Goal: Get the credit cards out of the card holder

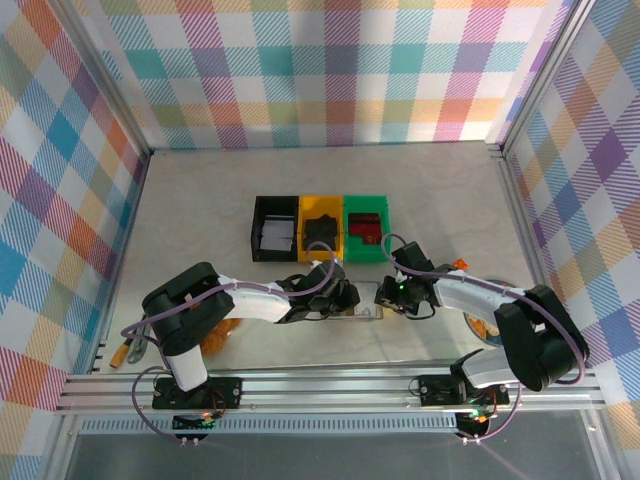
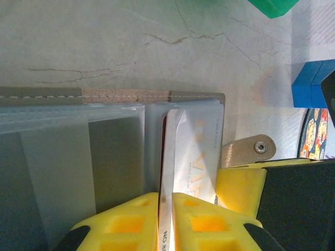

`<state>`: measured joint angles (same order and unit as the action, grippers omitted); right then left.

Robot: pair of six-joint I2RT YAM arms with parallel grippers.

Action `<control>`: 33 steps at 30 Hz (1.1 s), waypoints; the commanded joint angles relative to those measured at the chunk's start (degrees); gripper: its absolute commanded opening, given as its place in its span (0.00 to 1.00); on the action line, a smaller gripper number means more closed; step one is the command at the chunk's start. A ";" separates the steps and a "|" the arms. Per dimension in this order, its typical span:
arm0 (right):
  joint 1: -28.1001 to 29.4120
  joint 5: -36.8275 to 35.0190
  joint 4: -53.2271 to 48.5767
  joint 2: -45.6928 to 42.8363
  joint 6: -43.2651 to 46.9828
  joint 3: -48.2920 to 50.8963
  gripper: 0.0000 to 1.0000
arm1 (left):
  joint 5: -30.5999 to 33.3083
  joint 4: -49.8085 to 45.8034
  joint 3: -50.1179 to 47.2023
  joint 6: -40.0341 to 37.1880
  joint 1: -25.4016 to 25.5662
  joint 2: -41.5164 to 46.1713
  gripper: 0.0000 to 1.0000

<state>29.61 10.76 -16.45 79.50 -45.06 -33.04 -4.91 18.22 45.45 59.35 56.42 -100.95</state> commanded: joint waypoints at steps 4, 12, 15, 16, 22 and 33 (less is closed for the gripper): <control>0.54 1.34 1.38 1.09 -0.65 2.01 0.22 | -2.68 9.29 -0.19 1.68 0.09 1.64 0.12; 0.54 1.19 1.38 0.92 -0.64 2.27 0.22 | -3.52 10.94 -0.30 2.37 0.01 0.91 0.08; 0.54 1.10 1.42 0.92 -0.64 2.37 0.22 | -3.79 10.96 -0.36 2.39 0.05 0.83 0.07; 0.50 1.10 1.44 0.92 -0.64 2.41 0.22 | -3.73 11.05 -0.46 2.43 0.00 0.79 0.06; 0.54 1.19 1.27 0.92 -0.65 2.23 0.22 | -4.13 11.67 -0.63 2.52 0.05 0.50 0.00; 0.54 -1.37 -5.35 -7.06 0.07 -1.04 0.23 | -3.94 10.38 -1.26 1.84 0.00 1.02 0.00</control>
<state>29.58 8.97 -19.55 74.70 -45.80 -31.99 -6.83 24.47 44.36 61.32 55.83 -100.95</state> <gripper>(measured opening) 0.227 0.045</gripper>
